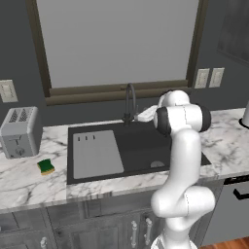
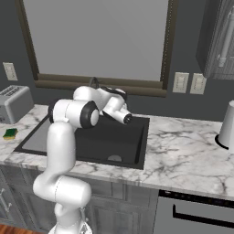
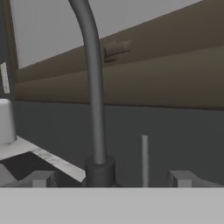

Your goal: Soak the sponge with water for a few seconds and then drop it inside the sink.

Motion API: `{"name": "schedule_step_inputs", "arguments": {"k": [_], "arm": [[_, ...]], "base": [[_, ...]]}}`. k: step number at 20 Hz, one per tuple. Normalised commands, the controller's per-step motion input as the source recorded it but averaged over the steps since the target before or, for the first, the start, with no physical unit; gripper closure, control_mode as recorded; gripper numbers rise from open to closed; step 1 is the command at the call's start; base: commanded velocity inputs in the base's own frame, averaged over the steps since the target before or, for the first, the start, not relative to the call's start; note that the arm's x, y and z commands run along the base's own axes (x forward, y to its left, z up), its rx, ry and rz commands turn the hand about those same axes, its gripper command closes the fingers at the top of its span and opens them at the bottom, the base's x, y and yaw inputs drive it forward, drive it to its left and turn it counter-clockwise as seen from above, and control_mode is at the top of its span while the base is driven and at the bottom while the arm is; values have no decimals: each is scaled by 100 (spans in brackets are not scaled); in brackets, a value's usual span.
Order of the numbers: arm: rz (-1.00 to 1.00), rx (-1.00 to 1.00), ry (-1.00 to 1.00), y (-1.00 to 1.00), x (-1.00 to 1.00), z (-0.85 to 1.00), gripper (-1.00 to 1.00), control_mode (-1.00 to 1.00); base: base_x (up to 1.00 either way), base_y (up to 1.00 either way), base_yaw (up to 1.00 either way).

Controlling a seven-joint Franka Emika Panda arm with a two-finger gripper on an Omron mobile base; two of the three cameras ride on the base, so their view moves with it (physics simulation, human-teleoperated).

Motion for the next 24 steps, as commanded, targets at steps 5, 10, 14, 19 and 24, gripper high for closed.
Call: {"name": "schedule_step_inputs", "arguments": {"k": [5,10,14,19,24], "arm": [[0,0,0,13,1,-9,-100,-100],[0,0,0,1,8,-10,-100,-100],[0,0,0,0,13,-13,-100,-100],[0,0,0,0,16,-8,-100,-100],[0,0,0,0,17,-2,-100,-100]], "base": [[0,0,0],[0,0,0],[0,0,0],[0,0,0],[0,0,0]]}}
